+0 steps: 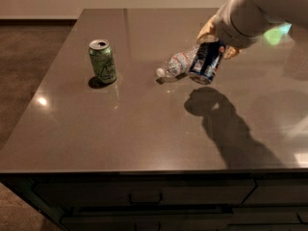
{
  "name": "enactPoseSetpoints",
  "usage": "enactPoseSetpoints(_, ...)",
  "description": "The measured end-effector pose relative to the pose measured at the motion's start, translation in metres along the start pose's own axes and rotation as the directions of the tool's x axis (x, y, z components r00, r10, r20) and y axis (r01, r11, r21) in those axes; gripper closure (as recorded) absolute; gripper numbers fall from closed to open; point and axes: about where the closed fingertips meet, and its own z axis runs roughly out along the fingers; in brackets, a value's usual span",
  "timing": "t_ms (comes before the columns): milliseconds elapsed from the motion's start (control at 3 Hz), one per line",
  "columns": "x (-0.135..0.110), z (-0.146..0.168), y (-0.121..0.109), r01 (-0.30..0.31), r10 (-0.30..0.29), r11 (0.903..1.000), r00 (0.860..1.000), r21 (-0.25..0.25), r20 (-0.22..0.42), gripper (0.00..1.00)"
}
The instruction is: Place pepsi can upright
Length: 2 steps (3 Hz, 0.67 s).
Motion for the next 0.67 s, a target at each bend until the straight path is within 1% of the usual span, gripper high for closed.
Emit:
enactPoseSetpoints(333,0.0069,0.0015,-0.0017,0.097,-0.095,0.9905,0.995,0.097,-0.030,1.00)
enactPoseSetpoints(667,0.0145,-0.0018,-0.0048,0.153,-0.145,0.9670,0.988,0.204,-0.056,1.00)
